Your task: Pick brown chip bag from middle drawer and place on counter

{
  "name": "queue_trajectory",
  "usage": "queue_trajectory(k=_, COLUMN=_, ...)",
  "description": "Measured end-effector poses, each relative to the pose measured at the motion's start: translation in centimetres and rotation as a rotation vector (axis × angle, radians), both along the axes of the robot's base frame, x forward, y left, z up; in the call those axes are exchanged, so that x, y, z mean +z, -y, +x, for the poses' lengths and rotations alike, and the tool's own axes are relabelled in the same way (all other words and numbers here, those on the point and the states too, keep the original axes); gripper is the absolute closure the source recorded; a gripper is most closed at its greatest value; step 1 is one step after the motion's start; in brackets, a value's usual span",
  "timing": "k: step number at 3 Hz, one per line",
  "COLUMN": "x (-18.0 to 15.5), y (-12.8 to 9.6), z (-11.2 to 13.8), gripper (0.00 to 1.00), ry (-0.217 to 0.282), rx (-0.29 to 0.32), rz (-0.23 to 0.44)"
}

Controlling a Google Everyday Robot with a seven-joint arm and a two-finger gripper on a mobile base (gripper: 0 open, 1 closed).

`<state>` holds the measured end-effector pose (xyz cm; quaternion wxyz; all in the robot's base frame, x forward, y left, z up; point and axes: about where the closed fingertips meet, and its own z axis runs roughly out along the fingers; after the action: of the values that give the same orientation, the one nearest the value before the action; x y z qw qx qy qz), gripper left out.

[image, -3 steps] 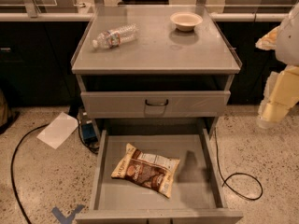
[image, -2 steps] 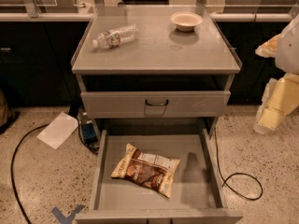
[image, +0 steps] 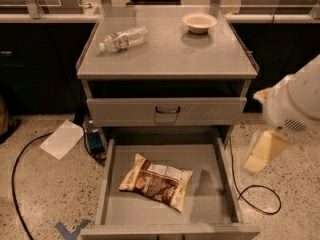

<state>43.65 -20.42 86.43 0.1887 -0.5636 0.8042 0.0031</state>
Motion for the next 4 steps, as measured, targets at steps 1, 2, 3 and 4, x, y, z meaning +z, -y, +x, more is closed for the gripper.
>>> queue_trajectory(k=1, x=-10.0, y=-1.9, z=1.1, gripper=0.0, ry=-0.016, rx=-0.057, rz=0.038)
queue_trajectory(k=2, x=-10.0, y=-1.9, z=1.1, gripper=0.0, ry=-0.016, rx=-0.057, rz=0.038)
queue_trajectory(k=3, x=-11.3, y=-3.4, z=1.4, gripper=0.0, ry=-0.004, rx=-0.064, rz=0.11)
queue_trajectory(k=4, x=-14.8, y=-7.9, z=2.7, gripper=0.0, ry=0.017, rx=-0.057, rz=0.163)
